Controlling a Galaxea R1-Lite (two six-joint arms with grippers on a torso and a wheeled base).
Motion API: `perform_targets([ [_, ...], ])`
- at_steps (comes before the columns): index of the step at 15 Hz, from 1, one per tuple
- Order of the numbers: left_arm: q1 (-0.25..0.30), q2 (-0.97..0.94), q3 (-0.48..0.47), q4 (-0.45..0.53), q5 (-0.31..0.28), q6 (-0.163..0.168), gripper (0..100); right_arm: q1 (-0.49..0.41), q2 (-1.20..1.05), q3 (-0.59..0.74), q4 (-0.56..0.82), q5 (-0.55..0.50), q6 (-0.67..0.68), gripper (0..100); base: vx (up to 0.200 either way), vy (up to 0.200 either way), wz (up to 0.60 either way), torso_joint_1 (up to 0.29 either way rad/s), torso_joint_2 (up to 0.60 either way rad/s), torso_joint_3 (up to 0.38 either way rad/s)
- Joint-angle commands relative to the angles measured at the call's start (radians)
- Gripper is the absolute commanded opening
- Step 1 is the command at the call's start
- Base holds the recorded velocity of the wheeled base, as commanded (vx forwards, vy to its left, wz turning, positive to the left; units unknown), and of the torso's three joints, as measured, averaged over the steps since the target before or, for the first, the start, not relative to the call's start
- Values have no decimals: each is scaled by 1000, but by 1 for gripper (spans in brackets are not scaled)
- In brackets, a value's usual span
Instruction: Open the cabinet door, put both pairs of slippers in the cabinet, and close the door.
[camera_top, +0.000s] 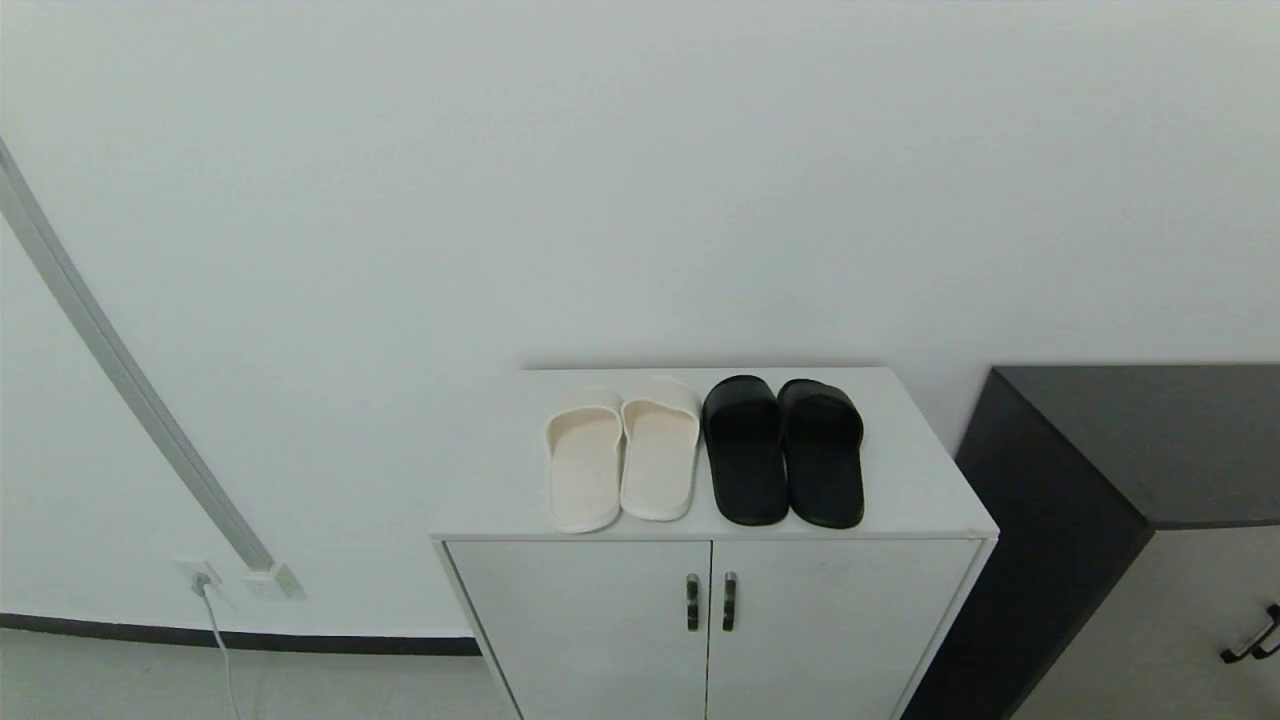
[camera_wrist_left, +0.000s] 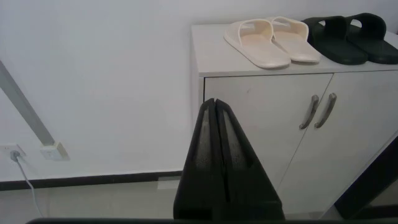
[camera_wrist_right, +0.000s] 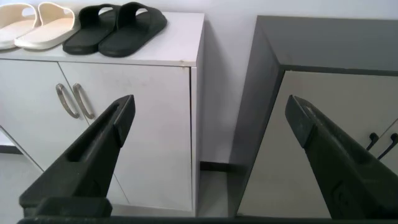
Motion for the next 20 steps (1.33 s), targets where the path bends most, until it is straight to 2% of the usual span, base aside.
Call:
perform_targets([
  [1, 0, 0, 0, 0, 0, 0, 0, 0, 2, 0, 0, -1, 0, 100, 0, 0, 0, 0, 0, 0],
  [5, 0, 0, -2, 0, 0, 2, 0, 0, 3, -1, 1, 1, -6, 100, 0, 0, 0, 0, 0, 0],
  [8, 0, 2, -2, 0, 0, 0, 0, -1, 2, -11, -9, -45, -19, 100, 0, 0, 0, 0, 0, 0],
  [10, 0, 2, -2, 0, -1, 2, 0, 32, 133, -235, 21, -44, 139, 100, 0, 0, 0, 0, 0, 0],
  [12, 0, 2, 0, 0, 0, 0, 0, 43, 295, -233, 31, -9, 29, 100, 0, 0, 0, 0, 0, 0],
  [13, 0, 2, -2, 0, 0, 2, 0, 49, 382, -230, 11, 36, 40, 100, 0, 0, 0, 0, 0, 0],
  [15, 0, 2, -2, 0, -1, 2, 0, 60, 568, -221, -106, 77, 57, 100, 0, 0, 0, 0, 0, 0],
  [17, 0, 2, -2, 0, -1, 2, 0, 120, 735, -221, -250, 74, 58, 100, 0, 0, 0, 0, 0, 0],
  [20, 0, 2, -2, 0, -1, 2, 0, 181, 913, -247, -384, 62, 81, 100, 0, 0, 0, 0, 0, 0],
])
